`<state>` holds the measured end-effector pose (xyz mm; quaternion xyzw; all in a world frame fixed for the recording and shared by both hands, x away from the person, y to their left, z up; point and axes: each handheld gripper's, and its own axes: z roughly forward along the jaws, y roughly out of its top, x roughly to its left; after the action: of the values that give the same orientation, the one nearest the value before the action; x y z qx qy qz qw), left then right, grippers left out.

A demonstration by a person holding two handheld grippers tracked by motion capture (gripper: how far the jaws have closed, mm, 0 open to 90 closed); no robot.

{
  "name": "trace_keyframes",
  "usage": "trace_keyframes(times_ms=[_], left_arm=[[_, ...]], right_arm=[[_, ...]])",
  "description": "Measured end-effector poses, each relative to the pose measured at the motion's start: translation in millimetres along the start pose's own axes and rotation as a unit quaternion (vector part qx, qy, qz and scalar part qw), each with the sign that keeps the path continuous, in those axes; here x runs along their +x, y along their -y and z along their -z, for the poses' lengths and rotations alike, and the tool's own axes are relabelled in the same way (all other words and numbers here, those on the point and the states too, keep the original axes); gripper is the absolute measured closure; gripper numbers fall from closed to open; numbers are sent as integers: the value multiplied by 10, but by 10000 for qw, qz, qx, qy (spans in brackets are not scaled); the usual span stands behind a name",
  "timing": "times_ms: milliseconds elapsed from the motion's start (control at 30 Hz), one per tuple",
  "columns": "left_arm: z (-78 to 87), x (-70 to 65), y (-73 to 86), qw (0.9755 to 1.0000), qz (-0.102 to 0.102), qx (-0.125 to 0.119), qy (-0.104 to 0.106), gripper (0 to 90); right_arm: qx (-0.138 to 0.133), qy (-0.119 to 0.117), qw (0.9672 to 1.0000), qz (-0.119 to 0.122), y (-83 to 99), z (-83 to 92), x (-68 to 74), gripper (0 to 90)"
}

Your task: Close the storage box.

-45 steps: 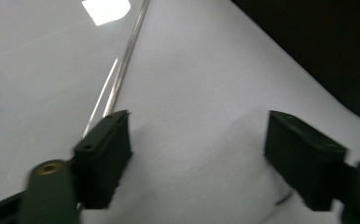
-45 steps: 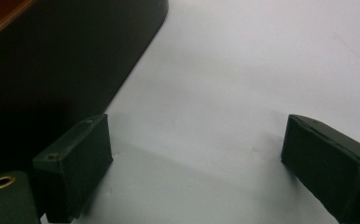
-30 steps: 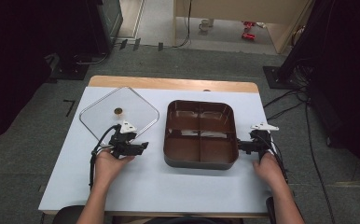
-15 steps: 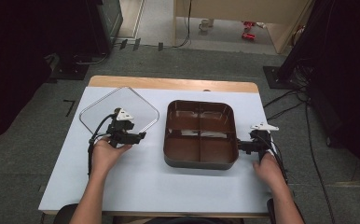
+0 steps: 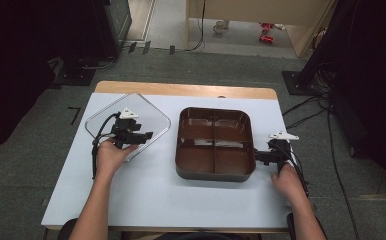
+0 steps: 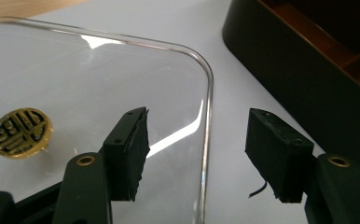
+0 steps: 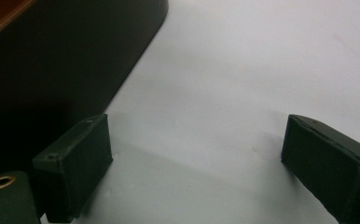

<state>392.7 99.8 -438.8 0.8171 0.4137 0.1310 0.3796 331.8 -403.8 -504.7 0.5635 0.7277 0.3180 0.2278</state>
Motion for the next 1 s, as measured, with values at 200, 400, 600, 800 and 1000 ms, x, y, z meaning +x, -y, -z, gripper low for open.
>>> trace_keyframes(times_ms=[200,400,600,800,1000], left_arm=[[-35,211,-61,9997,73,-87,-222,423],[-84,418,-104,9992,147,-161,-332,438],[-139,632,-118,9973,188,-216,-680,453],[-177,783,-105,9962,314,-129,-801,439],[-260,924,51,9950,671,-9,-738,448]], right_arm=[[1,3,10000,0,0,0,1,79],[-3,5,10000,5,1,1,1,79],[-11,4,10000,2,1,0,2,79],[-9,5,10000,1,1,1,2,79],[-10,5,10000,2,1,1,2,79]])
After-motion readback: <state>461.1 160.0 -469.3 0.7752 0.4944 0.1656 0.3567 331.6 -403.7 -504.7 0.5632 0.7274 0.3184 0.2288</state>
